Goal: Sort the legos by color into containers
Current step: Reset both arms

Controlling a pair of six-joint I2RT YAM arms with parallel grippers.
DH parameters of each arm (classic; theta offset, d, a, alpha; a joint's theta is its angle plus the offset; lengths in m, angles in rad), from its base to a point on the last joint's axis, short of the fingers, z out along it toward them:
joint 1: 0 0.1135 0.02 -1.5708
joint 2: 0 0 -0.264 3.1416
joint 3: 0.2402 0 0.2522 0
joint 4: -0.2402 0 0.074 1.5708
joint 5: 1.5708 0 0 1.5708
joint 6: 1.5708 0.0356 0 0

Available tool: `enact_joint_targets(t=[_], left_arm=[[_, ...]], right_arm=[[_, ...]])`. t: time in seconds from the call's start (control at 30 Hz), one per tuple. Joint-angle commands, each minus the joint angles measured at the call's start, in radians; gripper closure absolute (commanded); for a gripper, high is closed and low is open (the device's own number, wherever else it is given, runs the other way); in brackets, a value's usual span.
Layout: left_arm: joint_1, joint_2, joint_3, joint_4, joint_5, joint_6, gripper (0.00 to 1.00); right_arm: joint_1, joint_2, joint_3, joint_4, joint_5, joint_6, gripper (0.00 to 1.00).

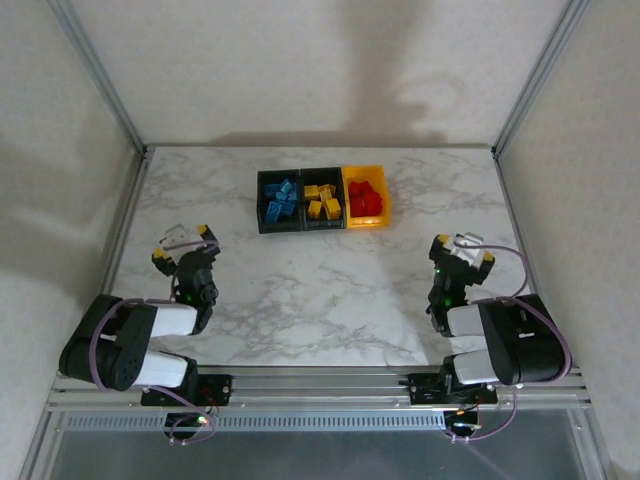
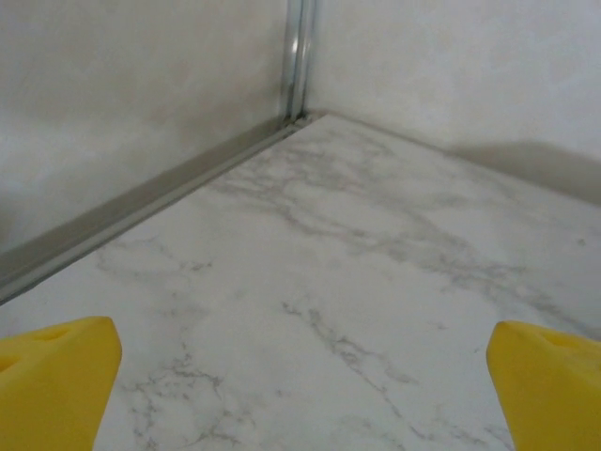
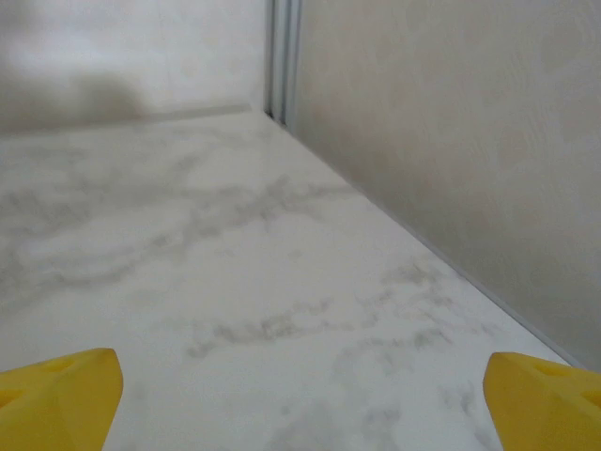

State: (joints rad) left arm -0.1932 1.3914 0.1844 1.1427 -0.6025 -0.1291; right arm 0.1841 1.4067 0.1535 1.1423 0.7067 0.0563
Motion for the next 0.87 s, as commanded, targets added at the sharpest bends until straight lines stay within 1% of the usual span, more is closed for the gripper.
enact_joint_targets(t=[0.0, 0.03, 0.07, 0.1, 0.13, 0.17, 0.2, 0.23, 0.27, 0.3, 0.33, 0.37, 0.4, 0.43, 0.57, 0.67, 0.83], left_arm=[[0.012, 0.08, -0.067, 0.337, 0.063, 0.074, 0.0], [0.012, 0.08, -0.043, 0.273, 0.112, 0.082, 0.0], [0.016, 0.088, -0.018, 0.234, 0.164, 0.091, 0.0], [0.037, 0.112, 0.001, 0.209, 0.205, 0.072, 0.0], [0.066, 0.166, 0.002, 0.275, 0.226, 0.064, 0.0], [0.07, 0.176, 0.012, 0.259, 0.22, 0.055, 0.0], [0.087, 0.136, 0.03, 0.15, 0.252, 0.028, 0.0], [0.091, 0.167, 0.012, 0.247, 0.254, 0.04, 0.01], [0.088, 0.16, 0.019, 0.211, 0.248, 0.037, 0.0], [0.09, 0.146, 0.025, 0.177, 0.255, 0.03, 0.0], [0.088, 0.162, 0.018, 0.222, 0.247, 0.039, 0.01], [0.087, 0.153, 0.022, 0.194, 0.249, 0.035, 0.01], [0.087, 0.151, 0.023, 0.19, 0.249, 0.034, 0.0], [0.087, 0.157, 0.02, 0.207, 0.246, 0.037, 0.01], [0.087, 0.151, 0.023, 0.189, 0.249, 0.034, 0.01], [0.087, 0.152, 0.023, 0.195, 0.248, 0.036, 0.0], [0.087, 0.153, 0.023, 0.194, 0.247, 0.036, 0.0]], right_arm=[[-0.033, 0.078, -0.017, 0.313, -0.115, -0.031, 0.01], [-0.033, 0.064, 0.002, 0.229, -0.19, -0.031, 0.01], [-0.048, 0.075, 0.001, 0.221, -0.285, -0.052, 0.01], [-0.069, 0.098, -0.011, 0.267, -0.353, -0.048, 0.01], [-0.097, 0.141, -0.024, 0.314, -0.392, -0.03, 0.01], [-0.094, 0.176, -0.019, 0.386, -0.368, -0.044, 0.01], [-0.087, 0.145, 0.016, 0.267, -0.376, -0.036, 0.01], [-0.1, 0.139, 0.036, 0.198, -0.4, -0.023, 0.01], [-0.106, 0.15, 0.032, 0.232, -0.393, -0.024, 0.01], [-0.106, 0.141, 0.038, 0.199, -0.393, -0.017, 0.01], [-0.106, 0.144, 0.036, 0.213, -0.393, -0.019, 0.01], [-0.106, 0.146, 0.035, 0.221, -0.392, -0.021, 0.01], [-0.108, 0.14, 0.039, 0.195, -0.396, -0.014, 0.01], [-0.111, 0.144, 0.04, 0.203, -0.399, -0.015, 0.01], [-0.112, 0.143, 0.044, 0.19, -0.403, -0.014, 0.01], [-0.137, 0.139, 0.057, 0.155, -0.456, 0.0, 0.01], [-0.137, 0.138, 0.051, 0.172, -0.455, -0.003, 0.01]])
